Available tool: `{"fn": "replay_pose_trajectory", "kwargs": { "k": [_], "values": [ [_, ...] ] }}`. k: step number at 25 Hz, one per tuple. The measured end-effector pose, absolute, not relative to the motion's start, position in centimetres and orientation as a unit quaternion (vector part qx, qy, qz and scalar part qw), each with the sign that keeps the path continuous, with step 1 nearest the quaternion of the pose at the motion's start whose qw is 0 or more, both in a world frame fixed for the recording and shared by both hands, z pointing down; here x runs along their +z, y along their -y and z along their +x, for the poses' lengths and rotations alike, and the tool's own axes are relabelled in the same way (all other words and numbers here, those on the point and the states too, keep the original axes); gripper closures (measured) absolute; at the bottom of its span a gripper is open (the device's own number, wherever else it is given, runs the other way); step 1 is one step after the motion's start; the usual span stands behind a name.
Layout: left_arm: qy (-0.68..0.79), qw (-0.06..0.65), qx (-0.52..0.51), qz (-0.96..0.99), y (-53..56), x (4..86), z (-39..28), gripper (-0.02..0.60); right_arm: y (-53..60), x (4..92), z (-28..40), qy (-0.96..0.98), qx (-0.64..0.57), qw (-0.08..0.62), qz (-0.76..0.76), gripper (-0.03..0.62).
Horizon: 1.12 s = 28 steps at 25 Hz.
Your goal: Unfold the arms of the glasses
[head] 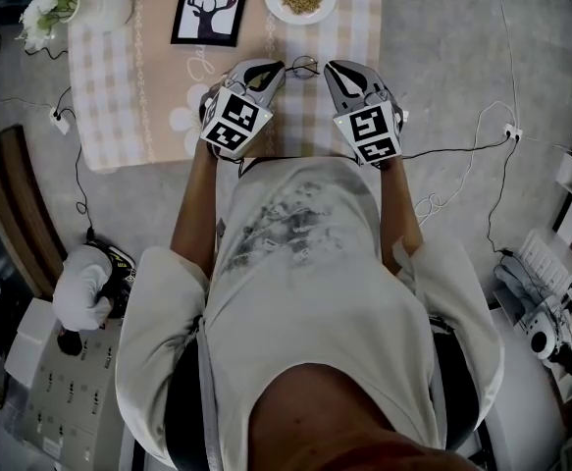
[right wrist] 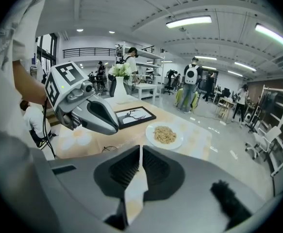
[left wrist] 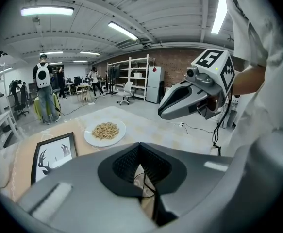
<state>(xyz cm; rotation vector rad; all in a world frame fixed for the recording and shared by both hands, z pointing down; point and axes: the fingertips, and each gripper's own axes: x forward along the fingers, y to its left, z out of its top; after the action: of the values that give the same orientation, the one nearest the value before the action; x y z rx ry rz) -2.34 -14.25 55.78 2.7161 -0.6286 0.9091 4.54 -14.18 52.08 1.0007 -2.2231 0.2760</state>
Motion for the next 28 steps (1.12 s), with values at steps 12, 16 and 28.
{"fn": "replay_pose_trajectory", "kwargs": {
  "k": [12,16,28],
  "values": [
    [0.180,0.094,0.351,0.914,13.7,57.6,-1.6,0.552,13.8,53.9,4.2,0.851,0.108,0.365,0.362,0.576],
    [0.171,0.089,0.369,0.909,13.7,58.2,-1.3,0.540,13.7,54.3,4.4,0.849,0.111,0.370,0.360,0.523],
    [0.126,0.071,0.426,0.893,13.6,60.4,-0.4,0.516,13.8,55.4,4.4,0.849,0.117,0.381,0.348,0.497]
  ]
}}
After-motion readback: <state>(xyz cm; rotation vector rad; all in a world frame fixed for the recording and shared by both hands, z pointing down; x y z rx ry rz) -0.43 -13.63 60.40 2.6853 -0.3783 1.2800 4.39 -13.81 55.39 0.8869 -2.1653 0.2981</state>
